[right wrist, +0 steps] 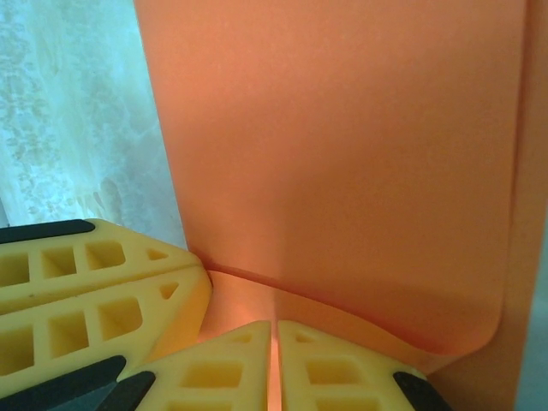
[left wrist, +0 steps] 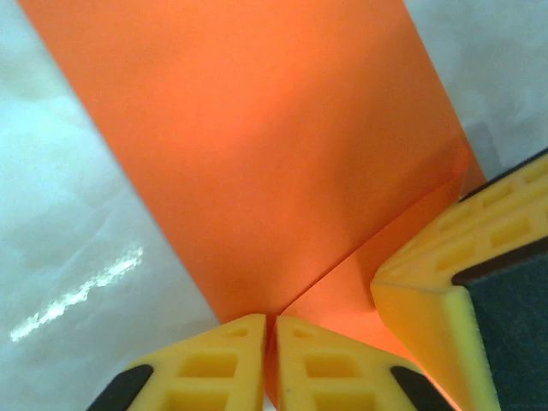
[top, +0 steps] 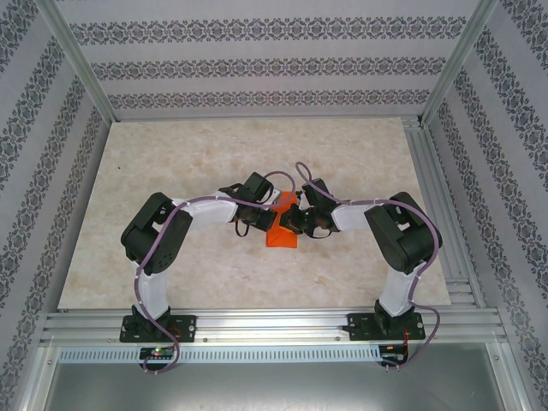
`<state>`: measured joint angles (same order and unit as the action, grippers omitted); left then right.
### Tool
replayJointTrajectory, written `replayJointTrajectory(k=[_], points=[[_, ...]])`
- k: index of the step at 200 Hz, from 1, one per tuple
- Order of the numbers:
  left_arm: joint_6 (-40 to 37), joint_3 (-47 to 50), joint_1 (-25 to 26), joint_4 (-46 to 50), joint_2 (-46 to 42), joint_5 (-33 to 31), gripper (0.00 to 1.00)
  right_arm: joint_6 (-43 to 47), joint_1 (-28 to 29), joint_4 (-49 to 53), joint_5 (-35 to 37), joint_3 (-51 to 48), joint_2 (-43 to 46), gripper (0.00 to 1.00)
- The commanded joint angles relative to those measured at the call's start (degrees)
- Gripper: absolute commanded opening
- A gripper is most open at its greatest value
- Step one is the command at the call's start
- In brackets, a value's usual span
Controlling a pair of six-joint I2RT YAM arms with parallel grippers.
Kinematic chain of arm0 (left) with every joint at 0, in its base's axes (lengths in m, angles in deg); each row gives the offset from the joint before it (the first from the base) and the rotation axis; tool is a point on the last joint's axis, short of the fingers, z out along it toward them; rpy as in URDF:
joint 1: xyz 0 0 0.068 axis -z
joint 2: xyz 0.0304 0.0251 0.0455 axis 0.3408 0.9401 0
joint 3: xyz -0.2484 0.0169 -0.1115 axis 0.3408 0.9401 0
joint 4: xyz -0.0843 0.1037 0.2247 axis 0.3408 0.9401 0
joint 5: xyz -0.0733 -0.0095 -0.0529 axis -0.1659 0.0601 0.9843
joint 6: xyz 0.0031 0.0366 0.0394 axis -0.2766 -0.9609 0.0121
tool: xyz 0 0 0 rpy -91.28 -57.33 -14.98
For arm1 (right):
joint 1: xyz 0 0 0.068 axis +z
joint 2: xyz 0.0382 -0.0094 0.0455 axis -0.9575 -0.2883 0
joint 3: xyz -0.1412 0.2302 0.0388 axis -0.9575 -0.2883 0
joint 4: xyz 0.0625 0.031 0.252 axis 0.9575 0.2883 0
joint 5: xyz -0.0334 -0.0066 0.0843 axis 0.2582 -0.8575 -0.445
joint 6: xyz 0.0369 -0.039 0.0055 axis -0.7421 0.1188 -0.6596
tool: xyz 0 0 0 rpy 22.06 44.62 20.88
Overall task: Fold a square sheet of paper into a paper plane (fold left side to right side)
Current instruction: Fold the triangle a second time at the center of the table.
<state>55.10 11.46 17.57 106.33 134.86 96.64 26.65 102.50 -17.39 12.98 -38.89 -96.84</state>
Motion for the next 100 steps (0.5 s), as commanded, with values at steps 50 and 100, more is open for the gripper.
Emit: replayJointTrajectory(k=[50,100], points=[[5.64,2.06,-3.42,0.64,-14.22,1.02,0.31,2.0,0.98,7.69,5.02,0.92,-2.37,0.11],[15.91,13.86,-1.02,-10.78,-21.68,13.75,0.28,2.01,1.15,7.85,5.06,1.54,-2.28,0.12]])
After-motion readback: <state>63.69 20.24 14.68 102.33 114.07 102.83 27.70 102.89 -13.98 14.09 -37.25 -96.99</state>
